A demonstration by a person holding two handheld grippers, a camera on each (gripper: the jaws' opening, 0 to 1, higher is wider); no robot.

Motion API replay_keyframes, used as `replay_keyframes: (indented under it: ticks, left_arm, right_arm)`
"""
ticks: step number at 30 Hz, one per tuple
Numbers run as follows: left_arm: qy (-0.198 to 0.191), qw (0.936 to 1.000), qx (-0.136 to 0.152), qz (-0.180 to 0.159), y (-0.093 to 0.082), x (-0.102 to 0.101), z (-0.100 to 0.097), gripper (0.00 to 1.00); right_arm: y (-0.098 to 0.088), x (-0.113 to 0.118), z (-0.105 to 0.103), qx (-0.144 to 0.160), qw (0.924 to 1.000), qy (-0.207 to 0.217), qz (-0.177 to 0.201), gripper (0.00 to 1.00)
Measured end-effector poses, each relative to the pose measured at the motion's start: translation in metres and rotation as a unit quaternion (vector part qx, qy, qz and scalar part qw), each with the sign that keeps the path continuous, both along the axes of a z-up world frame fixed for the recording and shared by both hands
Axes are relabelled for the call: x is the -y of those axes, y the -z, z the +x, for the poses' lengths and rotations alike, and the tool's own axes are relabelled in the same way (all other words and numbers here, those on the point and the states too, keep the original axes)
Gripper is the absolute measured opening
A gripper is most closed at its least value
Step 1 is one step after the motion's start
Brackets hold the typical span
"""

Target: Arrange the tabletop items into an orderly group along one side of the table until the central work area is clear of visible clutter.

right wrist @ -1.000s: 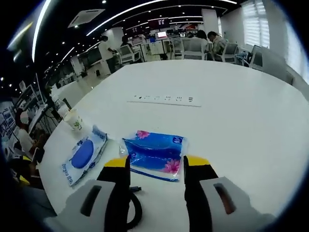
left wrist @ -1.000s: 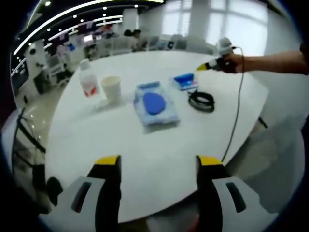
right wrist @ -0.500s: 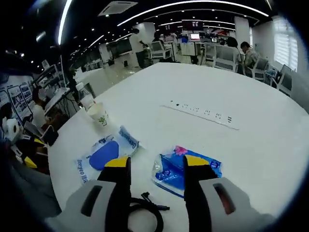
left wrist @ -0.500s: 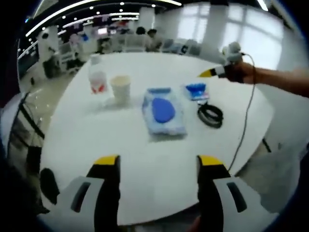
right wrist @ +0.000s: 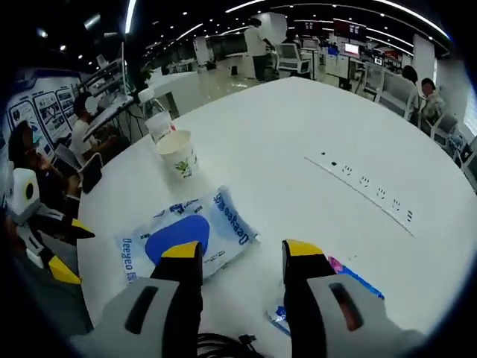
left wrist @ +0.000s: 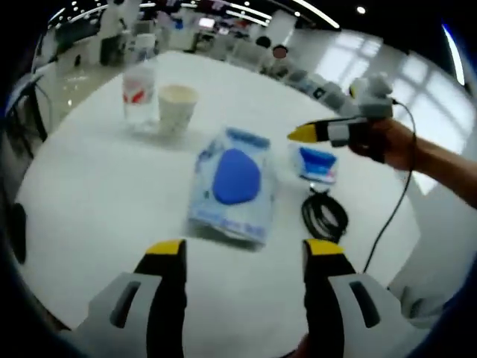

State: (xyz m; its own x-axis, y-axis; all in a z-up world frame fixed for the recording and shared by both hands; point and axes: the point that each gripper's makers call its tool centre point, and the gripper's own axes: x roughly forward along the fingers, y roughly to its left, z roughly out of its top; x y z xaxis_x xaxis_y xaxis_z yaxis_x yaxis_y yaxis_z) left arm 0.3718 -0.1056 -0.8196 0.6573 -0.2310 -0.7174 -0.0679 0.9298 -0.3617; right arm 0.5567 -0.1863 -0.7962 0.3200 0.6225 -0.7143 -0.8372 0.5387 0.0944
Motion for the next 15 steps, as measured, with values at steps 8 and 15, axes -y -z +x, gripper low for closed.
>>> replay_keyframes:
  ticks: [8, 15]
  left_arm:
    - [-0.017, 0.9996, -0.022, -0.004, 0.026, -0.002, 0.008, 0.57]
    - [-0.028, 0.9993, -0.020, -0.013, 0.029, 0.001, 0.029, 0.55]
  right_arm:
    - [0.022, -0.026, 0.008, -0.004, 0.9992, -0.032, -0.025, 0.43]
    - [0.041, -0.029, 0.019, -0.003, 0.9981, -0.044, -0.042, 0.43]
